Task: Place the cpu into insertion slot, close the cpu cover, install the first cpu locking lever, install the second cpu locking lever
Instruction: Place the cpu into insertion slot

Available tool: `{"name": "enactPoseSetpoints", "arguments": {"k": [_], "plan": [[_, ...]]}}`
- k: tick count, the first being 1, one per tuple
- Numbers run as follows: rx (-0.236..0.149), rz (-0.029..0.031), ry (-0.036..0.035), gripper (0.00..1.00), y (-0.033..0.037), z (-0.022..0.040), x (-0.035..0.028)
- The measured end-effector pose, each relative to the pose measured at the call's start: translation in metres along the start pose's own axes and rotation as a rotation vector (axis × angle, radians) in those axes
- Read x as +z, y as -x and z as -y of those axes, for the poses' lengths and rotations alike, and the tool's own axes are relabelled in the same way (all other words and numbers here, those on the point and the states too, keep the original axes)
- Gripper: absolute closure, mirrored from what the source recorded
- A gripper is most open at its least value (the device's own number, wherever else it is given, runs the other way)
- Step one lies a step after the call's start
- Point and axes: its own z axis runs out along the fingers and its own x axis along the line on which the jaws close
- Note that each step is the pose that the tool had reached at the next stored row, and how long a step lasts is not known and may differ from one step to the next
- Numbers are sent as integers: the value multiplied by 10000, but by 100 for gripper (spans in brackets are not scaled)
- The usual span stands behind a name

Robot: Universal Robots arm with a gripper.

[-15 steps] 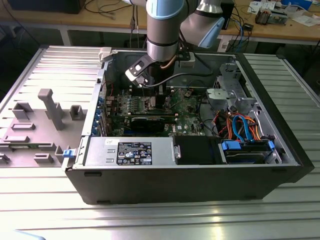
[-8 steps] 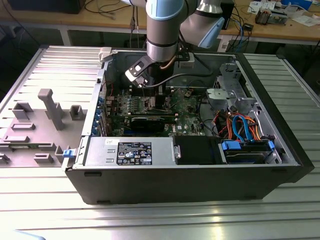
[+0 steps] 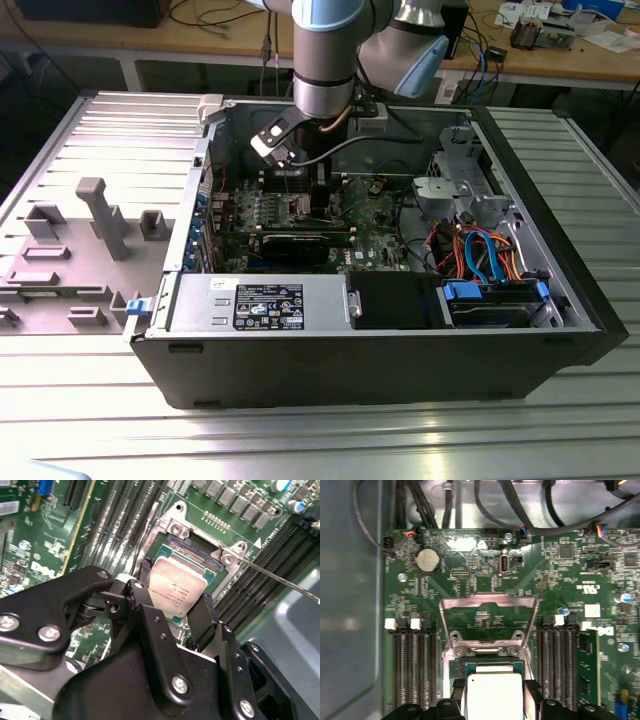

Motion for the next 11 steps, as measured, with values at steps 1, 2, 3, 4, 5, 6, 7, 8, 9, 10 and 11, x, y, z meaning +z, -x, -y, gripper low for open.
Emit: {"name": "enactPoseSetpoints", "arguments": {"k": [1, 2, 3, 4, 5, 6, 7, 8, 9, 10, 11], "plan": [[0, -1, 1, 45, 0, 0, 7], [0, 0, 0, 45, 0, 1, 15], [-6, 0, 0, 45, -1, 1, 21], [-30, 0, 0, 45, -1, 2, 24], [-57, 0, 1, 45, -2, 2, 27], [-81, 0, 1, 45, -2, 2, 28], [-82, -3, 3, 45, -4, 1, 27], [-80, -3, 3, 45, -6, 2, 22], [-82, -1, 2, 45, -8, 2, 20], [-83, -2, 3, 45, -9, 2, 20], [-90, -2, 2, 45, -10, 3, 20]]}}
